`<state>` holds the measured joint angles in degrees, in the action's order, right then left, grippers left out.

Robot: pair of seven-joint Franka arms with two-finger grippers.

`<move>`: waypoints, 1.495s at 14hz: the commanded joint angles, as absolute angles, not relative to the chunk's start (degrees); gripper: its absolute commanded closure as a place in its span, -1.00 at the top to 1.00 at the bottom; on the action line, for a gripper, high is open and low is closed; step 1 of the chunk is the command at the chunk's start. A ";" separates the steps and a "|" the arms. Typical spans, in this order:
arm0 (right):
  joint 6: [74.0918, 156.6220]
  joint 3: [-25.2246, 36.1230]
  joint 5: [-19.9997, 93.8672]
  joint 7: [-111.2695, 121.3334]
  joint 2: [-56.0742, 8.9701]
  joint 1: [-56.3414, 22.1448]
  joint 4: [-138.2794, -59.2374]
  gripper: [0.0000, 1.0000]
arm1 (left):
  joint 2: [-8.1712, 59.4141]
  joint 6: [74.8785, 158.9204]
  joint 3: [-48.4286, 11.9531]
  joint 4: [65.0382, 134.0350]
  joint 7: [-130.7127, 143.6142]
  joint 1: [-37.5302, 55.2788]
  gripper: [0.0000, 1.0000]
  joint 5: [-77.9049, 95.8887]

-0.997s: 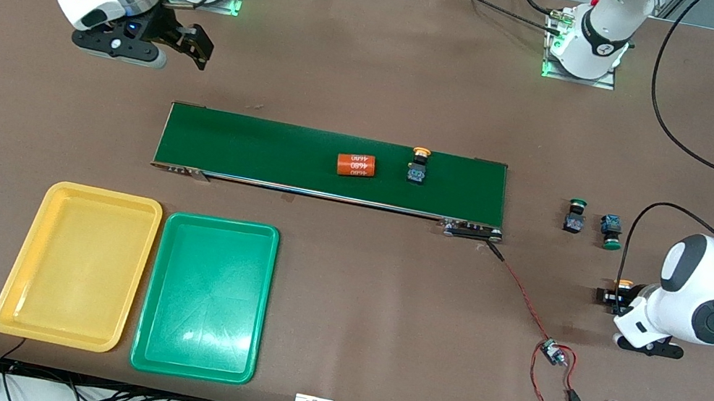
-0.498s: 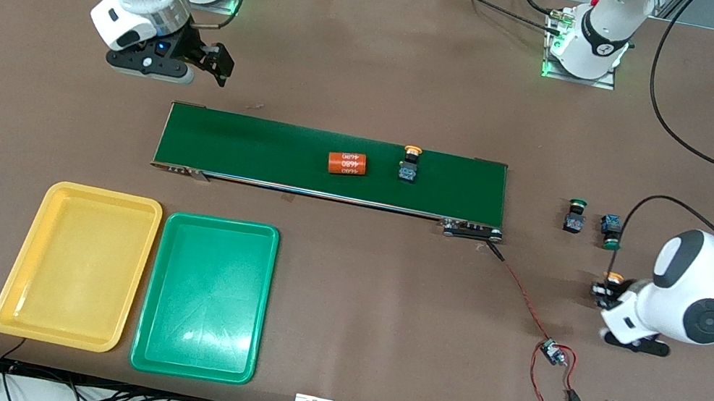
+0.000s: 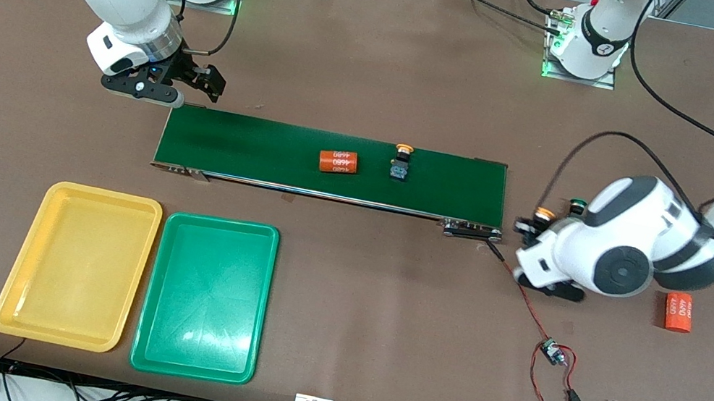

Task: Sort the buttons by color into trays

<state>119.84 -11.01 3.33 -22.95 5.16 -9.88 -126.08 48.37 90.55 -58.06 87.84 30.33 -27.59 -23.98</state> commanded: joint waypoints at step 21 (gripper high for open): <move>129.20 -17.67 -0.09 -37.26 -10.37 -16.44 -117.25 1.00 | 46.41 90.80 -58.62 82.73 42.91 -24.87 1.00 -23.72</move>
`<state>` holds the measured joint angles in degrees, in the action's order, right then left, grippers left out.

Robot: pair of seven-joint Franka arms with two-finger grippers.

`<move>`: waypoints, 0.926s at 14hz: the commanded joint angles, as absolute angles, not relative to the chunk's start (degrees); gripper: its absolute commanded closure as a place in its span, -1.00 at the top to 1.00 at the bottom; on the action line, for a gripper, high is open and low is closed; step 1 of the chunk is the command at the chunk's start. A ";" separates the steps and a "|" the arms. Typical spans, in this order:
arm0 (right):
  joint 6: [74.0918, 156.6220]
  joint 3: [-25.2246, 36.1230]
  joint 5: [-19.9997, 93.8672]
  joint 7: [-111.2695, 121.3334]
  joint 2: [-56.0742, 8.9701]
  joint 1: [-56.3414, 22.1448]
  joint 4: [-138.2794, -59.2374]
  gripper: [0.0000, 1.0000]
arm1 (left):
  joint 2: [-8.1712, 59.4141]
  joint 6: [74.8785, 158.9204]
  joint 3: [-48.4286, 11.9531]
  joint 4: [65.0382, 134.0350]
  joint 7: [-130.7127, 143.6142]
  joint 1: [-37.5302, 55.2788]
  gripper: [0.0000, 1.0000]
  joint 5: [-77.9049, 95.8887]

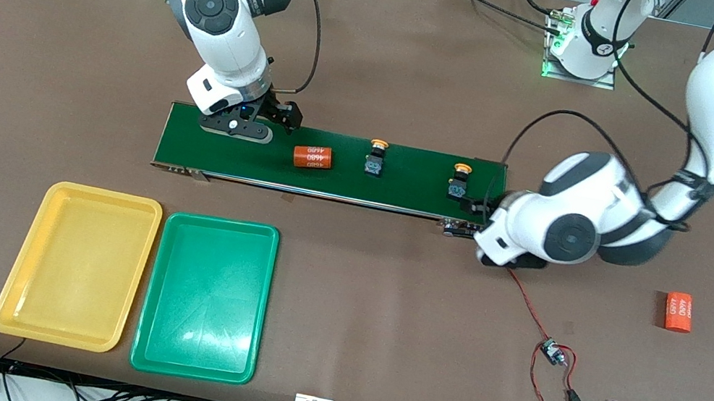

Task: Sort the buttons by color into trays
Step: 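Grasp a yellow button with the right gripper while the left grasps a cylinder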

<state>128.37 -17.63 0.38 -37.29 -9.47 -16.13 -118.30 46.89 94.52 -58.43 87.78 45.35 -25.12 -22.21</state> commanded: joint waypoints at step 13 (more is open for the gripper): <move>129.73 -19.34 -4.20 -48.41 -22.14 -23.72 -104.33 1.00 | 28.49 111.76 -15.59 94.80 -11.14 -17.77 1.00 -17.32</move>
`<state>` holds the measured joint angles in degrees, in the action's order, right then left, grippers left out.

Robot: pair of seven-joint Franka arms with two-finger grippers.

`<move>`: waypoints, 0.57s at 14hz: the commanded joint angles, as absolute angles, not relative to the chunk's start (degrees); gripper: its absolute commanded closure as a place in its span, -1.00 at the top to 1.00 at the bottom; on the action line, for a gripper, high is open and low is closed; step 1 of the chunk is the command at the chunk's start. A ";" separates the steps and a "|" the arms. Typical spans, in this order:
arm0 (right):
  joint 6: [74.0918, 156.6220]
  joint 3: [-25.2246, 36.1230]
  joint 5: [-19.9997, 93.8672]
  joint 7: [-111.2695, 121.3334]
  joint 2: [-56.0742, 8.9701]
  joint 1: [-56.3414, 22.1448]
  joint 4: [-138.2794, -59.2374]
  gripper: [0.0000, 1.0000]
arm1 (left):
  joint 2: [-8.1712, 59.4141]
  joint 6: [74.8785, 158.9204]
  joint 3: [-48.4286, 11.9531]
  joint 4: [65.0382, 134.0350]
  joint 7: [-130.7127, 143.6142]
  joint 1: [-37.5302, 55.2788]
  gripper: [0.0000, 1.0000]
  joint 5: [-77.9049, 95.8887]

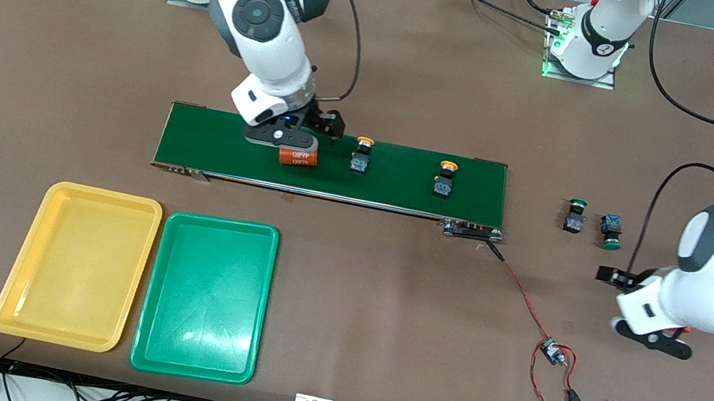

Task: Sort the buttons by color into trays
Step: 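Grasp a yellow button with the right gripper while the left grasps a cylinder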

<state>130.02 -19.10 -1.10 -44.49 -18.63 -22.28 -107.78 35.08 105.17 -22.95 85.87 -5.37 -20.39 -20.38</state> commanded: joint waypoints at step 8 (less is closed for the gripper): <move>129.99 -18.90 -5.89 -53.44 -27.33 -25.14 -100.99 1.00 | 33.83 136.83 -1.77 97.47 -22.06 -15.73 1.00 -17.75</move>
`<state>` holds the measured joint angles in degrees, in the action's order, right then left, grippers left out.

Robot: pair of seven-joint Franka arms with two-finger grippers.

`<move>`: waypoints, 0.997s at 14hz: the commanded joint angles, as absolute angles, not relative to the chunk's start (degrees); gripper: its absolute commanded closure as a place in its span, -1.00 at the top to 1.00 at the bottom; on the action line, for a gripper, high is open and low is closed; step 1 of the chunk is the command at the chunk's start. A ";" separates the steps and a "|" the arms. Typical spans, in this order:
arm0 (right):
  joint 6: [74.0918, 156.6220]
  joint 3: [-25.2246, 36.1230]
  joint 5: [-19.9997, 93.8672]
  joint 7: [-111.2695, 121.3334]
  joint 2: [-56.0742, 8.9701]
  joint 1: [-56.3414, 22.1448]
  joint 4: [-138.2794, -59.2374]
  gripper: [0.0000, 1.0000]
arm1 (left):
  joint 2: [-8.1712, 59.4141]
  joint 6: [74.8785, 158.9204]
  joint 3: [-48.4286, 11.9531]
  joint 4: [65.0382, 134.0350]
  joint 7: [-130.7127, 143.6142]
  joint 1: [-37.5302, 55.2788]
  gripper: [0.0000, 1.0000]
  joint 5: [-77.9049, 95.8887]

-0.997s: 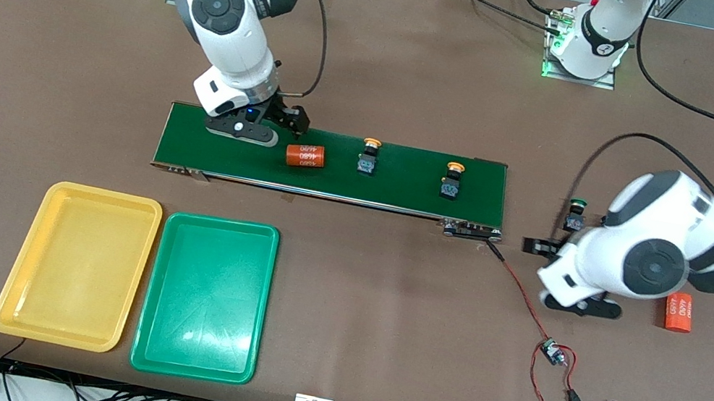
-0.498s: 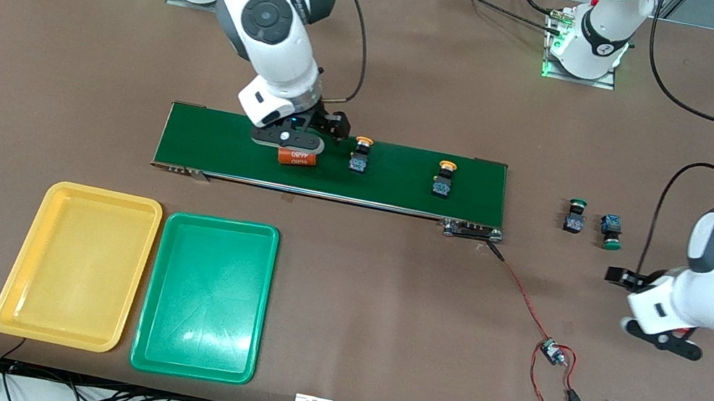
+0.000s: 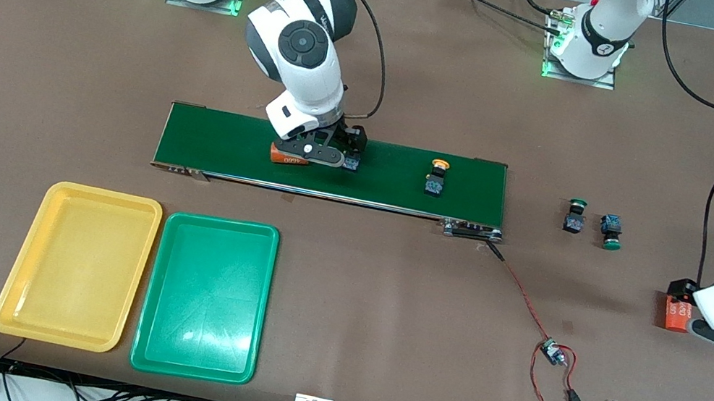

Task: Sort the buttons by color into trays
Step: 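Grasp a yellow button with the right gripper while the left grasps a cylinder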

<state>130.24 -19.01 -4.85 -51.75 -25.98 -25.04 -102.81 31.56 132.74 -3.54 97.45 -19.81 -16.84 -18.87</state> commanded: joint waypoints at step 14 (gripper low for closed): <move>130.43 -18.72 -6.15 -54.23 -31.81 -25.14 -101.07 1.00 | 40.78 140.30 -1.49 96.77 -22.15 -18.54 -0.78 -17.14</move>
